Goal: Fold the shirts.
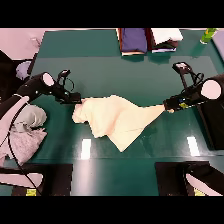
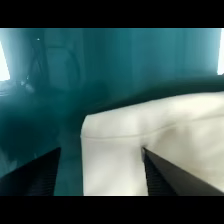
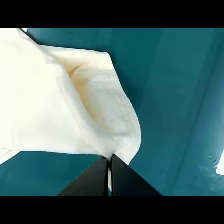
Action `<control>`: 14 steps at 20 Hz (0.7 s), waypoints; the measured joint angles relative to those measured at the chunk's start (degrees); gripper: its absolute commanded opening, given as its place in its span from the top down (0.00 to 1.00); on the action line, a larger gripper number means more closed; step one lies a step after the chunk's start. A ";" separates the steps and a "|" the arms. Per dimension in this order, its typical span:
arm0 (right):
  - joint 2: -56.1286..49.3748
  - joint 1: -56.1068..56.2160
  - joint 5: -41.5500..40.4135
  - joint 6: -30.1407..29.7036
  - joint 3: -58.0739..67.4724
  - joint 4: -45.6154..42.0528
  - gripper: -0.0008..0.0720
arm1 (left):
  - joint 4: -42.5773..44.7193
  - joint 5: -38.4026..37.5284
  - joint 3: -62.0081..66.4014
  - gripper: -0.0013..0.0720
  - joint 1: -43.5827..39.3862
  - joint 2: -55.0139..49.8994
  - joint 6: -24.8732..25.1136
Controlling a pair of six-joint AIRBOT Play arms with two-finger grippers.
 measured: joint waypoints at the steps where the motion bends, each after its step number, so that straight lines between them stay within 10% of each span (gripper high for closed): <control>1: 0.00 0.00 0.02 0.11 0.00 0.07 0.96 | -0.15 0.22 0.02 0.30 -0.28 -0.24 0.02; 3: 0.00 0.00 0.02 0.17 0.00 0.35 0.96 | -0.74 1.11 0.00 0.83 -1.09 -0.87 0.11; 4: 0.00 0.00 0.02 0.20 -0.02 0.37 0.96 | -0.79 0.98 -0.11 0.93 -1.46 -1.03 0.33; 14: -0.02 0.00 -1.03 -0.35 10.73 -0.17 0.96 | 3.50 -0.90 12.94 0.94 -0.74 10.21 2.82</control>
